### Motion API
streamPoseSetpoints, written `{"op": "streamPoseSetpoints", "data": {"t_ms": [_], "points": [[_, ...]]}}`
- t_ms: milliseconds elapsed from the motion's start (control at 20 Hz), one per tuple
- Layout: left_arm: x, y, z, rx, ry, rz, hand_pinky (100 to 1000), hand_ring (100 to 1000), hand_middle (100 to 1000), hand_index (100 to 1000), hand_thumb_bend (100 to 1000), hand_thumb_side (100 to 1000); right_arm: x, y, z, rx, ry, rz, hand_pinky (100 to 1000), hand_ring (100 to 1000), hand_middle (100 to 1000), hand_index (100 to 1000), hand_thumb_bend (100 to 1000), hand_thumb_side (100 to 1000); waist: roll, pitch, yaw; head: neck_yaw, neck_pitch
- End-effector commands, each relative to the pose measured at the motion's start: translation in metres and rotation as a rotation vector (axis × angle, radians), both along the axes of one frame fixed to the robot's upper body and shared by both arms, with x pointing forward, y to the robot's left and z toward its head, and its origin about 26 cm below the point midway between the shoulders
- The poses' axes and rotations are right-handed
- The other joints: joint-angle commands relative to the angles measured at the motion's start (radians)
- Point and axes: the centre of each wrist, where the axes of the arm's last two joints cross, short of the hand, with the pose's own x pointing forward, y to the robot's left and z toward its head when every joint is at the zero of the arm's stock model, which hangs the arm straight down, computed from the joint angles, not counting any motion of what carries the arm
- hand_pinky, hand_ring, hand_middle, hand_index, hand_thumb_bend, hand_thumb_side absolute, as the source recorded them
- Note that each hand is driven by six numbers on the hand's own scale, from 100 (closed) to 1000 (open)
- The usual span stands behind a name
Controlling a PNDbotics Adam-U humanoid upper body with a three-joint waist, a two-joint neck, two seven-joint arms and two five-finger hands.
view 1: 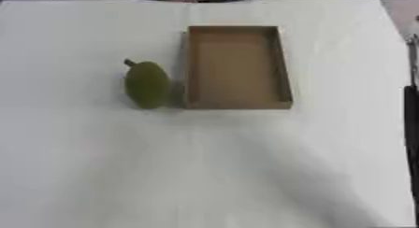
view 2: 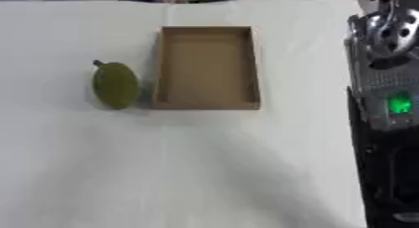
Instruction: Pick up objects on the table and place them in the box.
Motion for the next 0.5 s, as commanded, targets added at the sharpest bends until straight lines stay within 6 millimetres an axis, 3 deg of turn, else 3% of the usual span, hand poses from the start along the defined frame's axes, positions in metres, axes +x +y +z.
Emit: {"op": "streamPoseSetpoints", "data": {"t_ms": [50,500], "points": [[0.000,-0.006,0.010,0.044,0.002,0.006,945,902,862,952,143,650,-0.005,0.001,0.005,-0.003,-0.021,0.017,675,313,586,728,100,547,0.005,-0.028,0.000,0.005,0.005],[0.014,-0.034,0.010,0.047,0.043,-0.025,941,907,862,948,157,639,-0.004,0.003,0.002,0.010,-0.017,0.034,675,313,585,728,100,548,0.001,-0.033,0.000,0.018,0.009]]}}
